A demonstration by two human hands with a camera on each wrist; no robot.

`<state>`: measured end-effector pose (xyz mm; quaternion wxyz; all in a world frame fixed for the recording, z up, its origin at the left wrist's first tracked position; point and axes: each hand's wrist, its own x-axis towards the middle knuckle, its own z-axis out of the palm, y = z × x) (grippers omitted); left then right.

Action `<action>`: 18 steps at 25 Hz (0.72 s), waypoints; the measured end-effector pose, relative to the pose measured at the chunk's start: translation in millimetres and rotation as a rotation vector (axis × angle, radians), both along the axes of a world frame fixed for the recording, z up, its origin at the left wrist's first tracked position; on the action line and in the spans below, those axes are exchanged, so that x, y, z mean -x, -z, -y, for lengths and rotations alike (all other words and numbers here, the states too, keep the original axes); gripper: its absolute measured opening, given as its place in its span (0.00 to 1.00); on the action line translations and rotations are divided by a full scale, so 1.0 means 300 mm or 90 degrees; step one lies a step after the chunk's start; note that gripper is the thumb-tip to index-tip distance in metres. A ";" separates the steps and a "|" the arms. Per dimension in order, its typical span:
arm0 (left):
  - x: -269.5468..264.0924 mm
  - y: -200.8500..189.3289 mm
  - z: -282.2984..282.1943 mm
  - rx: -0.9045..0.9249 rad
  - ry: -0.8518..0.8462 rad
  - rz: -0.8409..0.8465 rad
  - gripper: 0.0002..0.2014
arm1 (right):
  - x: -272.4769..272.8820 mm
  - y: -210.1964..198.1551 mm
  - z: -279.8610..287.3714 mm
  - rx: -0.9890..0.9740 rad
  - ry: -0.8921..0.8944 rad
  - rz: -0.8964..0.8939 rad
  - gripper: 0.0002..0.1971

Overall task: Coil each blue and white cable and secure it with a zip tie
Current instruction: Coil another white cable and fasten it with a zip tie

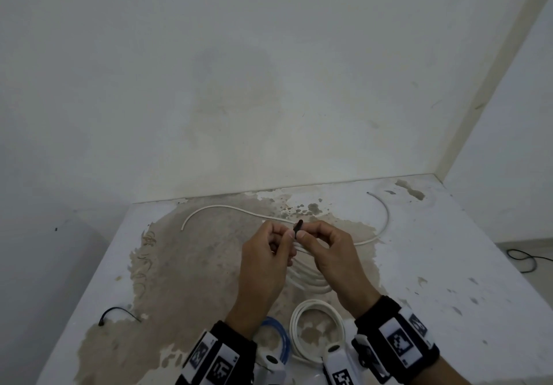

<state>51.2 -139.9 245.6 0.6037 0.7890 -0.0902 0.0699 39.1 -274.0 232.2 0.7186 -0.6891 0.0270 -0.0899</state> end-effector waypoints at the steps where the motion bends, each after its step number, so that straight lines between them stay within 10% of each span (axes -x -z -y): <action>1: -0.001 0.000 0.004 0.021 0.000 0.000 0.04 | 0.000 0.005 -0.005 0.002 0.017 0.002 0.05; 10: 0.003 -0.012 0.047 0.113 0.075 -0.392 0.28 | -0.026 0.015 -0.046 -0.040 0.156 0.065 0.05; 18: -0.022 -0.047 0.089 0.431 0.047 -0.430 0.22 | -0.005 0.044 -0.102 0.059 0.161 0.172 0.14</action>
